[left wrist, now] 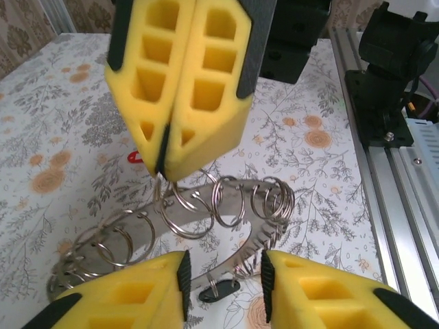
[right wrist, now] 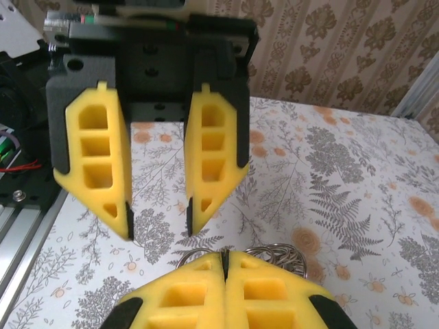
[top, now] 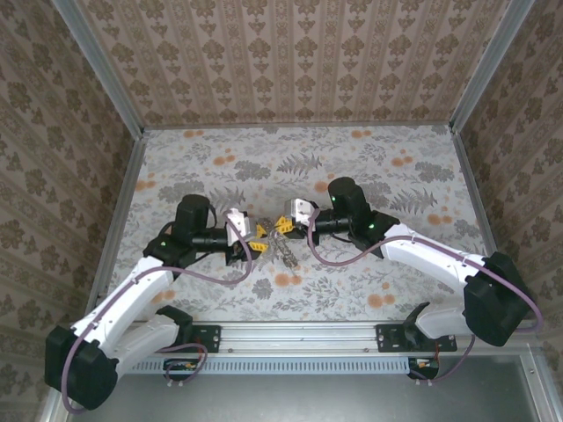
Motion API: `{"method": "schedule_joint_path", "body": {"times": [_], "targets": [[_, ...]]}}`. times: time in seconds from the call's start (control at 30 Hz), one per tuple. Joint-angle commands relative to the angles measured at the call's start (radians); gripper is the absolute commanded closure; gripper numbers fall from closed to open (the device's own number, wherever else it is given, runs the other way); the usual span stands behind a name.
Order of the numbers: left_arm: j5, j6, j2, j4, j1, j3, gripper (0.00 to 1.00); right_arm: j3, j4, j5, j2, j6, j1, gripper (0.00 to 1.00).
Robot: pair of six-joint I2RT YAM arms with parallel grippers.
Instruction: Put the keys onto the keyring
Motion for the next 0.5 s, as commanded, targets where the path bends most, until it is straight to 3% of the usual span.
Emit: {"method": "schedule_joint_path", "body": {"times": [0.0, 0.27, 0.47], "targets": [[-0.008, -0.102, 0.013, 0.079, -0.006, -0.020, 0.57, -0.009, 0.074, 0.016, -0.008, 0.020, 0.008, 1.00], [-0.038, -0.238, 0.031, 0.229, -0.043, -0.050, 0.51, -0.017, 0.110, 0.036, 0.005, 0.039, 0.011, 1.00], [-0.071, -0.227, 0.065, 0.237, -0.069, -0.043, 0.56, -0.015, 0.133, 0.054, 0.018, 0.053, 0.016, 1.00]]}}
